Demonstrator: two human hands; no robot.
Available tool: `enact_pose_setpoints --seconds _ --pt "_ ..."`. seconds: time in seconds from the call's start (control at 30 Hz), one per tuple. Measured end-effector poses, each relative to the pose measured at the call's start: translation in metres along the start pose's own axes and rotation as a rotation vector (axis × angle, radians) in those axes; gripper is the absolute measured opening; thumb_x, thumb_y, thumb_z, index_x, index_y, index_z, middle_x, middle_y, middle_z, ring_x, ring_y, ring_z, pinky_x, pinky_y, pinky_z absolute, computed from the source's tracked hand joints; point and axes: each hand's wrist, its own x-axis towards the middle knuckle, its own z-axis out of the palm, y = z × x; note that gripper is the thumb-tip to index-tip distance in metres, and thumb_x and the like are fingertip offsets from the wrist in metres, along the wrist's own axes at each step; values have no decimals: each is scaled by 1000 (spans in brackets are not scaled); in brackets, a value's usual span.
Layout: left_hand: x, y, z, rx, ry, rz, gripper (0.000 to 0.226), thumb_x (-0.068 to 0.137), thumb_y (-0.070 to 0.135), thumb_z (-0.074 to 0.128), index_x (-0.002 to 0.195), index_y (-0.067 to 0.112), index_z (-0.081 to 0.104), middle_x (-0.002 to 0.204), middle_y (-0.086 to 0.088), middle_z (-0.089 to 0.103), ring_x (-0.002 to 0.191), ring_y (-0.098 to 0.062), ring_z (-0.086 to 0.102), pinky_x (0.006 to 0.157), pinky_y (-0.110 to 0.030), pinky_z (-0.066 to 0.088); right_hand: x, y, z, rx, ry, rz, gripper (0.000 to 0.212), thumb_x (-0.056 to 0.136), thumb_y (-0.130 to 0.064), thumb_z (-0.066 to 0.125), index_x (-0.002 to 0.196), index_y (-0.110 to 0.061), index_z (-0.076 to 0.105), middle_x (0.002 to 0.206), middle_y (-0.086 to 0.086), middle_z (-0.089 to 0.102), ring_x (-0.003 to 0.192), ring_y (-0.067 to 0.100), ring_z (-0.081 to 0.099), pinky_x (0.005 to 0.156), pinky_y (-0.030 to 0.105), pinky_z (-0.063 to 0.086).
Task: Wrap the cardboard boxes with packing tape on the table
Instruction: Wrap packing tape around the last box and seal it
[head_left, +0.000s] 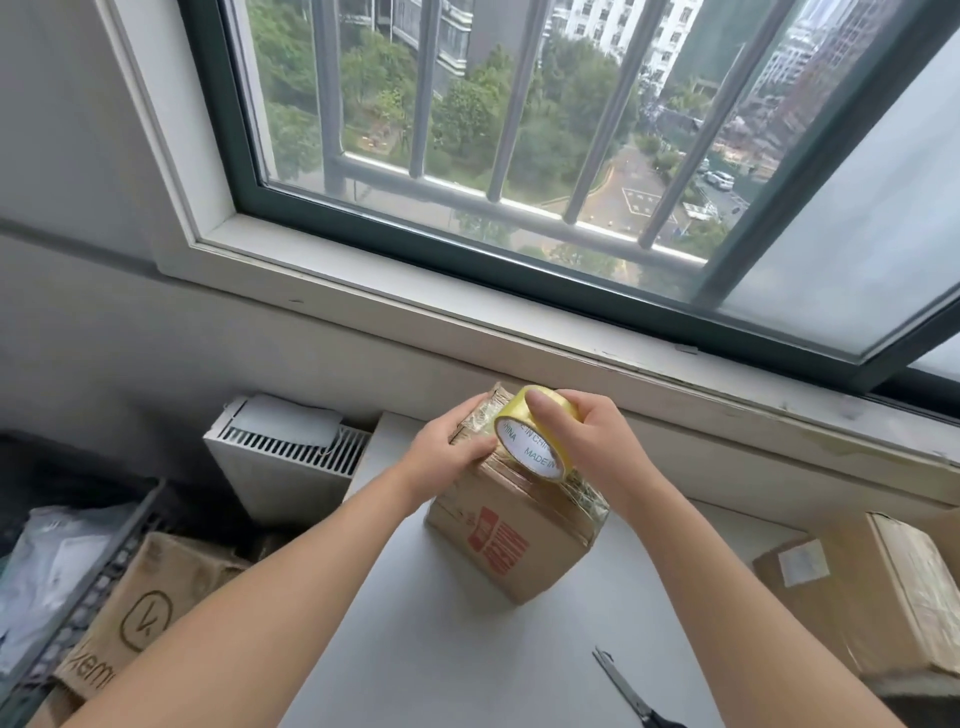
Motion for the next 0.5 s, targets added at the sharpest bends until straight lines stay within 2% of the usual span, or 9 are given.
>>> enact_pose_setpoints --seconds 0.13,0.3,0.4,0.5 --pt "2 -3 4 27 36 28 60 88 27 66 146 35 55 127 8 72 118 -14 68 106 -44 53 2 -3 2 -31 8 25 45 95 -56 64 81 -13 72 66 0 64 60 15 56 63 34 44" --pt "-1 -11 3 46 99 42 57 89 28 70 144 30 57 125 8 72 118 -12 68 106 -43 53 -5 -12 -17 -270 4 77 60 91 -68 59 83 -10 72 65 7 60 60 13 52 63 32 41" --pt "0 -14 3 47 135 42 50 89 27 72 138 31 61 122 11 73 116 -9 68 104 -37 52 -22 -16 -42 -359 5 142 55 92 -62 61 65 -15 59 55 -6 43 51 9 40 57 29 32" --pt "1 -14 5 53 178 42 41 96 15 71 129 37 62 115 20 73 108 3 67 99 -25 52 -42 -10 -65 -417 -23 201 60 94 -59 60 68 -5 54 54 -4 47 46 9 44 56 28 31"
